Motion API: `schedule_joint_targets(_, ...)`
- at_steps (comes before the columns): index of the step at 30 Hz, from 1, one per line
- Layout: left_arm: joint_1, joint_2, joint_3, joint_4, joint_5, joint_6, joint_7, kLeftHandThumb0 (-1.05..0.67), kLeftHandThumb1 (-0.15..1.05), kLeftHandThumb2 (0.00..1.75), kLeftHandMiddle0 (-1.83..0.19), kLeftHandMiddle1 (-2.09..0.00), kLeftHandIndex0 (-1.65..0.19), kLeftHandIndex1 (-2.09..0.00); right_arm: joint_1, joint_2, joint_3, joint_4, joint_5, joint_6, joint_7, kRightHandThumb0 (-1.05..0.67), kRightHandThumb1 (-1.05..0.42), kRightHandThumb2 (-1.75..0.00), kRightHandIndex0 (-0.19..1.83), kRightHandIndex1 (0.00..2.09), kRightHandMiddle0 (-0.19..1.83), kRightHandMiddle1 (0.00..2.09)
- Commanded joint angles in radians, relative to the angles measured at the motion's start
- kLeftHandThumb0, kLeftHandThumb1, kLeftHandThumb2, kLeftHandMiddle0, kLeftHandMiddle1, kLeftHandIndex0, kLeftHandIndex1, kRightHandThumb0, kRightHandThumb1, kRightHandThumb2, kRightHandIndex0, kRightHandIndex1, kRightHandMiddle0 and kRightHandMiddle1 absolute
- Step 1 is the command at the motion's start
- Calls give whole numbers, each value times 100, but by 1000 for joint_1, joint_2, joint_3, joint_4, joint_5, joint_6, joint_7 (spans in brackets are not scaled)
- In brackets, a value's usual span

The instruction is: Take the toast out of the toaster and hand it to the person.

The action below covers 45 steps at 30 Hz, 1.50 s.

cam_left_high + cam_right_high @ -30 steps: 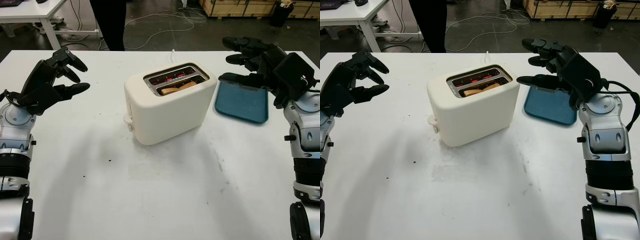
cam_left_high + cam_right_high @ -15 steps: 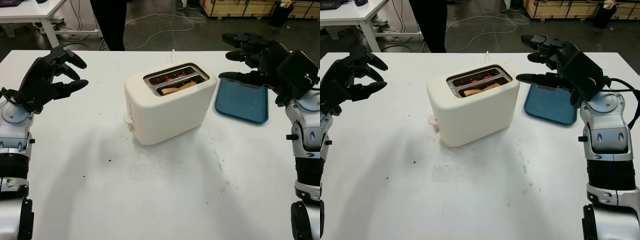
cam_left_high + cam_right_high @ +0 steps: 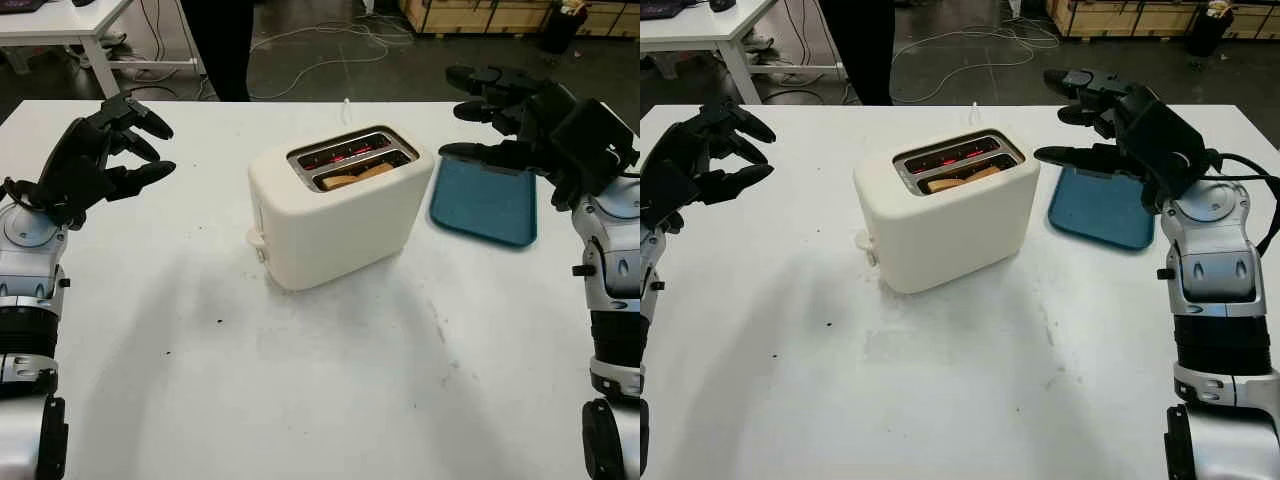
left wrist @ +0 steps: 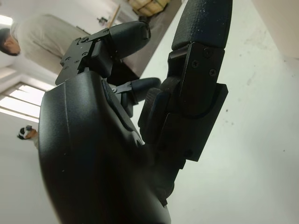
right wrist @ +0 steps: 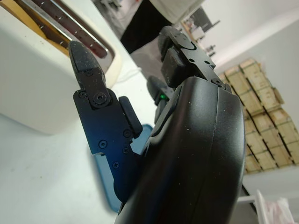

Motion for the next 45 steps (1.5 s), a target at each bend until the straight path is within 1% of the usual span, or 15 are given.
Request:
schedule_joint_targets(1, -17, 2, -4, 5, -3, -15, -6, -105, 92, 16, -14, -166, -14, -156, -15, -1, 1, 6, 4, -23, 0, -47, -75, 0, 6, 84, 46, 2)
schedule_joint_targets(3, -19, 0, -4, 8, -8, -8, -11, -105, 92, 16, -14, -166, -14, -156, -15, 2, 0, 9, 7, -21, 0, -46, -74, 0, 6, 84, 47, 2)
schedule_joint_targets(6, -20, -3, -4, 17, -9, -23, -11, -105, 92, 15, -14, -166, -14, -155, -16, -3, 3, 9, 3, -22, 3, -46, -74, 0, 6, 85, 47, 2)
schedule_joint_targets(9, -18, -1, -3, 10, -5, -12, -7, -105, 92, 15, -15, -166, -15, -156, -17, 1, 2, 2, 6, 0, 0, -45, -74, 0, 5, 85, 46, 2)
schedule_joint_targets(13, -14, -3, -1, 7, -10, -11, -8, -105, 92, 15, -14, -166, -14, -156, -14, 1, 4, -1, 2, -7, -3, -46, -74, 0, 6, 85, 47, 2)
schedule_joint_targets(18, -10, -3, -1, 7, -2, -27, 2, -105, 92, 15, -17, -166, -16, -156, -10, 3, -1, -5, 7, -6, -2, -45, -74, 0, 6, 84, 47, 2)
schedule_joint_targets(21, -8, 1, 2, 11, 2, -39, 6, -105, 92, 18, -18, -166, -14, -158, -10, 6, -3, 4, 12, -19, -1, -44, -73, 0, 7, 84, 47, 2)
schedule_joint_targets(23, -7, -1, 4, 13, -6, -34, 1, -105, 92, 16, -19, -166, -16, -158, -11, 12, -5, 3, 14, -13, -7, -44, -72, 0, 7, 85, 47, 2)
schedule_joint_targets(26, -9, 3, 1, 25, 3, -54, 6, -105, 92, 17, -19, -166, -16, -157, -12, 8, 1, 1, 4, -12, -9, -43, -72, 0, 7, 85, 48, 2)
schedule_joint_targets(29, -7, 4, -2, 15, 10, -40, 11, -105, 92, 18, -19, -167, -15, -158, -14, 8, 2, 3, 5, -10, -5, -41, -72, 0, 6, 84, 47, 2)
schedule_joint_targets(35, -13, 0, -6, 20, 9, -38, 8, -105, 92, 15, -18, -166, -15, -157, -17, 9, 1, 4, 6, -13, -5, -41, -72, 0, 7, 84, 47, 2)
schedule_joint_targets(39, -16, -3, -7, 24, 8, -28, 9, -105, 92, 14, -18, -165, -16, -157, -18, 2, 5, 1, -6, -7, -9, -45, -72, 0, 8, 84, 48, 3)
schedule_joint_targets(45, -23, 0, -17, 40, 30, -46, 20, -105, 92, 16, -19, -166, -15, -159, -19, -3, 4, 7, -2, -22, 2, -45, -73, 0, 9, 83, 48, 3)
